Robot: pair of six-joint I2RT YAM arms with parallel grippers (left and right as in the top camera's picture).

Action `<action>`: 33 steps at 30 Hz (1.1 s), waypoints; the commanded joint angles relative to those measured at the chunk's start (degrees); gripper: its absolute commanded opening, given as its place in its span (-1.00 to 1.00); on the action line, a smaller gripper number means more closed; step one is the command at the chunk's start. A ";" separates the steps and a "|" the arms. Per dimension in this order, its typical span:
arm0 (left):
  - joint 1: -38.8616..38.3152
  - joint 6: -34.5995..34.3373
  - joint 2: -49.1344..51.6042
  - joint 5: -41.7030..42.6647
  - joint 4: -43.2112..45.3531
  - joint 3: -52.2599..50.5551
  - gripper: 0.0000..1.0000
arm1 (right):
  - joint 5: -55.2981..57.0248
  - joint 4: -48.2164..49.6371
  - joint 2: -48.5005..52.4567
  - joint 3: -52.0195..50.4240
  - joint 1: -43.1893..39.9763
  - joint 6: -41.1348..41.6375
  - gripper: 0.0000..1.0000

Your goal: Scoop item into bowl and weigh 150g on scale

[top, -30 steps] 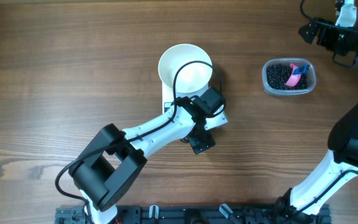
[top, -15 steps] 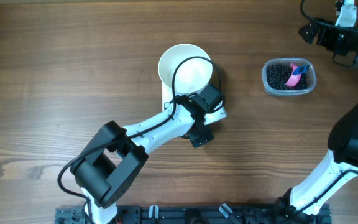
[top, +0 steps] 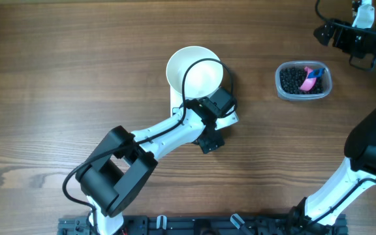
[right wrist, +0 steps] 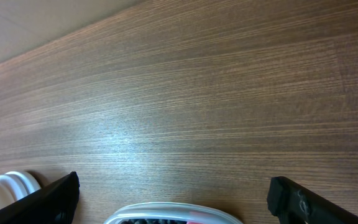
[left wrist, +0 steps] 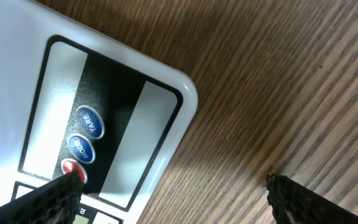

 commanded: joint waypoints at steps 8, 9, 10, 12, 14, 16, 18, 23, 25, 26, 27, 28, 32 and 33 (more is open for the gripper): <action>0.57 5.68 4.83 4.79 -1.31 -1.29 1.00 | 0.52 0.15 0.70 0.98 0.33 0.02 0.99; 0.57 6.75 4.83 5.29 -1.62 -1.29 1.00 | 0.55 0.15 0.70 0.98 0.33 0.04 1.00; 0.57 6.73 4.83 5.31 -1.70 -1.29 1.00 | 0.55 0.15 0.70 0.98 0.33 0.02 0.99; 0.57 6.54 5.01 5.27 -1.70 -1.27 1.00 | 0.52 0.15 0.70 0.98 0.33 0.04 1.00; 0.57 6.51 5.46 5.01 -1.66 -1.27 1.00 | 0.55 0.15 0.70 0.98 0.33 0.04 1.00; 0.57 6.49 5.79 4.81 -1.66 -1.27 1.00 | 0.52 0.15 0.70 0.98 0.33 0.04 0.99; 0.59 5.70 5.79 4.22 -1.46 -1.27 1.00 | 0.52 0.15 0.70 0.98 0.33 0.04 0.99; 0.59 3.54 6.21 2.80 -0.57 -1.27 1.00 | 0.52 0.15 0.70 0.98 0.33 0.04 0.99; 0.59 3.06 6.43 2.23 -0.35 -1.27 1.00 | 0.52 0.15 0.70 0.96 0.33 0.04 1.00; 0.59 3.04 6.43 2.19 -0.35 -1.27 1.00 | 0.55 0.15 0.70 0.98 0.33 0.04 0.99; 0.59 2.32 6.43 1.73 -0.15 -1.27 1.00 | 0.55 0.15 0.70 0.96 0.33 0.07 1.00; 0.59 1.09 6.43 0.87 0.13 -1.27 1.00 | 0.52 0.15 0.70 0.98 0.33 0.04 0.99; 0.63 0.48 6.45 0.52 0.48 -1.27 1.00 | 0.55 0.15 0.70 0.98 0.33 0.07 0.99; 0.72 0.44 6.45 0.50 0.48 -1.27 1.00 | 0.52 0.15 0.70 0.98 0.33 0.04 1.00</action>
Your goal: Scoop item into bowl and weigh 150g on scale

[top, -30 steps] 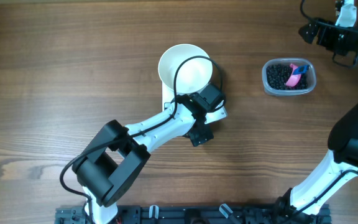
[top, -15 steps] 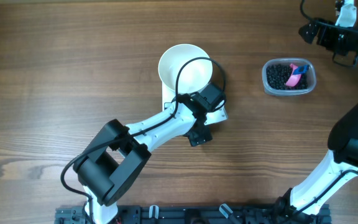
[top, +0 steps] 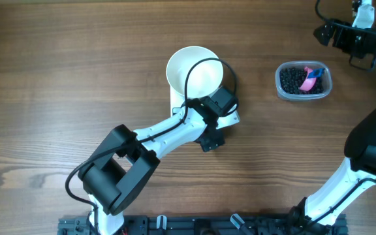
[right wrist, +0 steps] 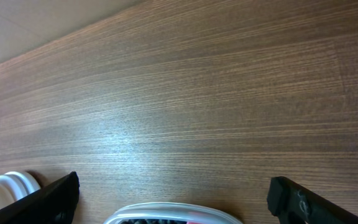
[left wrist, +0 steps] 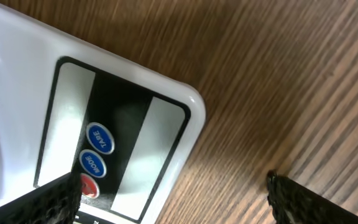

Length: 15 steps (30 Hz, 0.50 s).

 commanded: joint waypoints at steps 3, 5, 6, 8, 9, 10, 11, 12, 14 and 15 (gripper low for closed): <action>1.05 -1.92 5.31 1.79 -0.22 -2.21 1.00 | 0.52 0.17 0.70 0.98 0.33 0.04 0.99; 1.03 -1.90 5.31 1.79 -0.15 -2.21 1.00 | 0.52 0.17 0.70 0.98 0.33 0.04 0.99; 1.03 -1.90 5.31 1.79 -0.13 -2.21 1.00 | 0.55 0.17 0.70 0.98 0.33 0.07 0.99; 1.03 -1.70 5.31 1.79 -0.07 -2.21 1.00 | 0.52 0.17 0.70 0.98 0.33 0.04 0.99; 1.03 -1.64 5.31 1.79 -0.07 -2.21 1.00 | 0.52 0.17 0.70 0.98 0.33 0.02 0.99; 0.96 -1.66 5.29 1.79 -0.09 -2.21 1.00 | 0.55 0.17 0.70 0.98 0.33 0.04 0.99; 0.76 -1.68 5.20 1.79 -0.37 -2.05 1.00 | 0.52 0.17 0.70 0.98 0.33 0.04 0.99; 0.52 -1.73 4.83 1.81 -0.94 -1.75 1.00 | 0.55 0.17 0.70 0.98 0.33 0.07 1.00; 0.11 -1.99 3.72 1.81 -1.53 -1.44 0.99 | 0.52 0.17 0.70 0.98 0.33 0.04 0.99; -0.22 -2.58 2.40 2.10 -1.77 -1.44 1.00 | 0.52 0.17 0.70 0.98 0.33 0.04 0.99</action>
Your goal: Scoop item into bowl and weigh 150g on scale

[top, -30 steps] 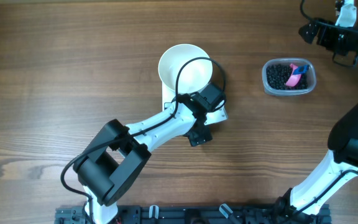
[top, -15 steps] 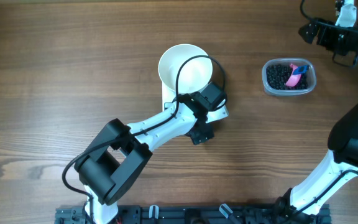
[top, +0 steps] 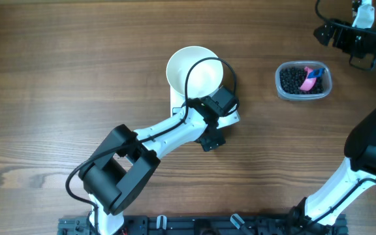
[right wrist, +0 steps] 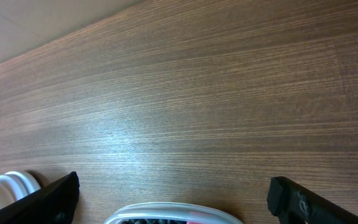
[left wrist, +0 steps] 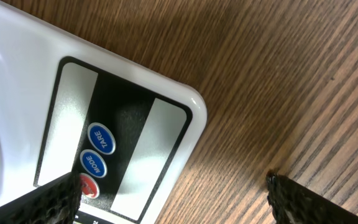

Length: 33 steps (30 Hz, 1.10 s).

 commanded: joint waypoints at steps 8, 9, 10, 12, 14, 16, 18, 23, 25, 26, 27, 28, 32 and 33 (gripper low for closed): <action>-4.24 -8.92 -11.15 15.85 -2.62 -1.77 1.00 | 0.52 0.15 0.70 0.98 0.33 0.09 1.00; -4.52 -10.84 -12.94 15.82 -2.80 -1.77 1.00 | 0.50 0.15 0.70 0.96 0.33 0.07 1.00; -4.57 -12.33 -14.97 15.87 -3.08 -1.77 1.00 | 0.52 0.15 0.70 0.98 0.33 0.04 1.00; -4.44 -14.27 -18.51 15.82 -3.87 -1.77 1.00 | 0.50 0.15 0.70 0.98 0.33 0.07 1.00; -3.15 -15.45 -22.93 15.78 -4.76 -1.73 1.00 | 0.50 0.15 0.70 0.98 0.33 0.07 0.99; -0.09 -17.84 -27.50 15.63 -4.85 -1.73 1.00 | 0.50 0.15 0.70 0.98 0.33 0.07 0.99; 4.83 -20.13 -31.89 15.65 -5.07 -1.73 1.00 | 0.52 0.15 0.70 0.98 0.33 0.09 0.99; 22.43 -27.30 -38.91 15.58 -3.58 -1.73 1.00 | 0.52 0.15 0.70 0.98 0.33 0.07 1.00; 29.81 -28.79 -38.80 15.58 -1.70 -1.73 1.00 | 0.50 0.15 0.70 0.98 0.33 0.09 0.99; 33.16 -29.44 -38.34 15.61 -0.92 -1.73 1.00 | 0.52 0.15 0.70 0.98 0.33 0.07 0.99; 37.13 -29.81 -37.62 15.63 -0.20 -1.73 1.00 | 0.50 0.15 0.70 0.98 0.33 0.07 0.99; 39.85 -30.23 -37.03 15.61 0.26 -1.73 1.00 | 0.52 0.15 0.70 0.98 0.33 0.07 0.99; 49.00 -32.33 -34.14 15.61 1.55 -1.73 1.00 | 0.50 0.15 0.70 0.98 0.33 0.07 0.99; 50.84 -32.74 -33.44 15.63 1.81 -1.73 1.00 | 0.50 0.15 0.70 0.98 0.33 0.07 0.99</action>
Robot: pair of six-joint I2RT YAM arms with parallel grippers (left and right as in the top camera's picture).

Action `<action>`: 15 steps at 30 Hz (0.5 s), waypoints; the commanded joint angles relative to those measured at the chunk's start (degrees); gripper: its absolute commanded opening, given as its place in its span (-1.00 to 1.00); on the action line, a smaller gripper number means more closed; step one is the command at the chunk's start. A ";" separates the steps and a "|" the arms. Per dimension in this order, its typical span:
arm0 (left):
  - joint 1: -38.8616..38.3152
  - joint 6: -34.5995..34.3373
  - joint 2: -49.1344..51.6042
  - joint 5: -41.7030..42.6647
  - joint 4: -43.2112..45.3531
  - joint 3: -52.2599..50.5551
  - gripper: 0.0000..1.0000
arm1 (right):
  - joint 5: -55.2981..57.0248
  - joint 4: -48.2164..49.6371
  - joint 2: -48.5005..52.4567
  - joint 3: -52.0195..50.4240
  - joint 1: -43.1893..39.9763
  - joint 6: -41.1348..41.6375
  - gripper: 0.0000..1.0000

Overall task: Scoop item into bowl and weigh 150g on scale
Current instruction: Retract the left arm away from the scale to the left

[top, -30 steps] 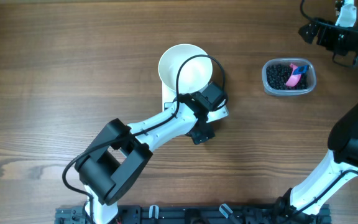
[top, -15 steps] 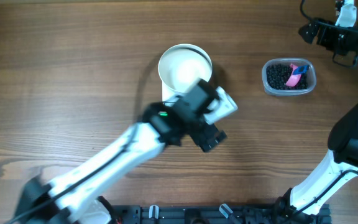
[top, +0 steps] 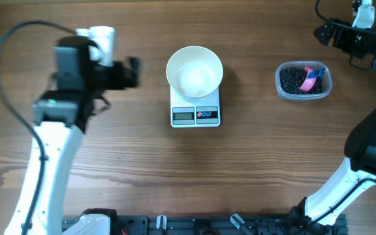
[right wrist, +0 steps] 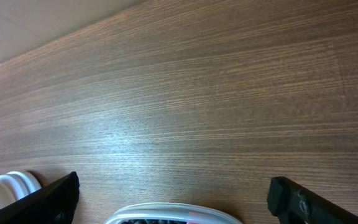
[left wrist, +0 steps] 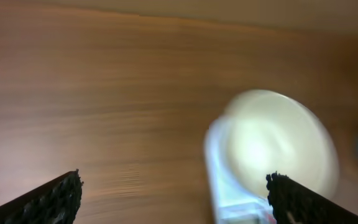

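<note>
An empty white bowl [top: 194, 72] stands on the white scale [top: 195, 115] at mid table. In the blurred left wrist view the bowl [left wrist: 278, 143] and scale [left wrist: 227, 186] show ahead to the right. My left gripper [top: 133, 72] is open, held left of the bowl and pointing toward it; its fingers [left wrist: 50, 200] hold nothing. A clear tub [top: 303, 80] of small dark pieces, with a pink scoop [top: 313, 78] in it, sits at the right. My right gripper [top: 324, 32] hangs open behind the tub, whose rim [right wrist: 173, 213] shows at the bottom of its view.
The brown wooden table [top: 273, 163] runs bare in front of the scale. The right arm's white links [top: 364, 150] stand along the right edge. A black rail [top: 194, 225] lines the near edge.
My left arm has gone from the scale's front right corner to the left side of the table, now blurred. The scale's display and buttons are uncovered. The right arm is unchanged.
At first my open left gripper was low over the scale's button panel, one fingertip by the red button. At the two later moments it stood slightly farther from the panel. Now it is far off at the left. The right gripper stayed behind the tub throughout.
</note>
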 commanded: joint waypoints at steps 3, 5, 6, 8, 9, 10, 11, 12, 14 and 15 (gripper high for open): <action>10.56 -3.48 4.61 0.31 1.05 -0.09 0.99 | 0.52 0.07 0.70 0.98 0.33 0.07 1.00; 12.76 -3.48 6.08 0.31 1.22 -0.09 1.00 | 0.55 0.07 0.70 0.98 0.33 0.07 0.99; 13.53 -3.48 6.80 0.31 1.33 -0.09 1.00 | 0.52 0.07 0.70 0.98 0.33 0.07 0.99; 14.78 -3.45 8.50 0.22 1.77 -0.09 1.00 | 0.55 0.07 0.70 0.98 0.33 0.07 0.99; 15.15 -3.45 9.22 -0.11 1.95 -0.09 0.99 | 0.52 0.07 0.70 0.98 0.33 0.07 1.00; 15.45 -3.45 10.08 -0.11 2.14 -0.09 1.00 | 0.55 0.07 0.70 0.98 0.33 0.07 1.00; 15.50 -3.43 10.95 -0.15 2.32 -0.09 1.00 | 0.52 0.07 0.70 0.98 0.33 0.07 1.00; 15.47 -3.43 11.58 -0.13 2.49 -0.09 1.00 | 0.52 0.07 0.70 0.98 0.33 0.09 1.00; 15.47 -3.45 12.81 -0.11 3.10 -0.09 1.00 | 0.52 0.07 0.70 0.98 0.33 0.09 0.99; 15.47 -3.43 13.29 -0.11 3.45 -0.09 1.00 | 0.55 0.07 0.70 0.98 0.33 0.07 1.00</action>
